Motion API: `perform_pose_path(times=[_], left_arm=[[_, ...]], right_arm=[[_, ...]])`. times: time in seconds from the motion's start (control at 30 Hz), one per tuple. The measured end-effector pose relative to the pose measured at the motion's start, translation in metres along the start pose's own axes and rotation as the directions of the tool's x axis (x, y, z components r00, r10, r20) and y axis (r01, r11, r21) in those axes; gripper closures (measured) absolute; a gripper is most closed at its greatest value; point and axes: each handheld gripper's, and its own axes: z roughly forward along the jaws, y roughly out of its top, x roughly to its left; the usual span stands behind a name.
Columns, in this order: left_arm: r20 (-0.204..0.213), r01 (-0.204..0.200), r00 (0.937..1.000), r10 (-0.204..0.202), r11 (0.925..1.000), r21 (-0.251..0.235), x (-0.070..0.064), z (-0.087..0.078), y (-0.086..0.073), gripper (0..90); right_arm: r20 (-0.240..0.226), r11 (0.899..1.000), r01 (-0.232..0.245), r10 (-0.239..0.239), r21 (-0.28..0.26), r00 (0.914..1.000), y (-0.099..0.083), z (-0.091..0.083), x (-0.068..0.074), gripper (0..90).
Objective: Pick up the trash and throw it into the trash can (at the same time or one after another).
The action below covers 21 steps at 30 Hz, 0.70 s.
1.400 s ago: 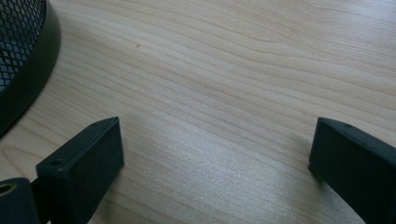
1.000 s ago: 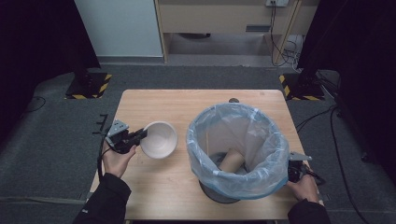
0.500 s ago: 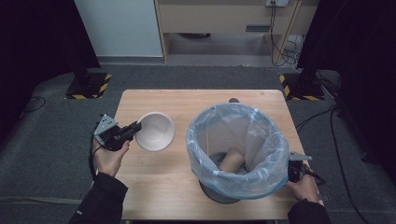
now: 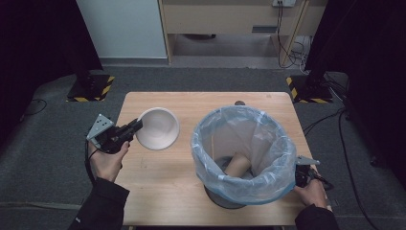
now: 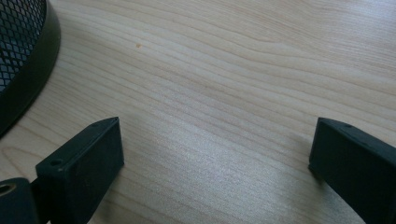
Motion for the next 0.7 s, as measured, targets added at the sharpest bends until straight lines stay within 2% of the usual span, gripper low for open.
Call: perform_pose_path(times=[0.47, 0.7], left_arm=[[0.027, -0.026, 0.9992, 0.030, 0.9929, -0.116, -0.018, -0.019, 0.025, 83.7], [0.035, -0.040, 0.9983, 0.047, 0.9825, -0.182, -0.027, -0.032, 0.037, 83.7]], right_arm=[[0.000, 1.000, 0.001, -0.001, -0.001, 1.0000, 0.000, 0.000, 0.000, 3.2], [0.001, 1.000, 0.000, 0.000, -0.003, 1.0000, 0.000, 0.000, 0.000, 3.2]])
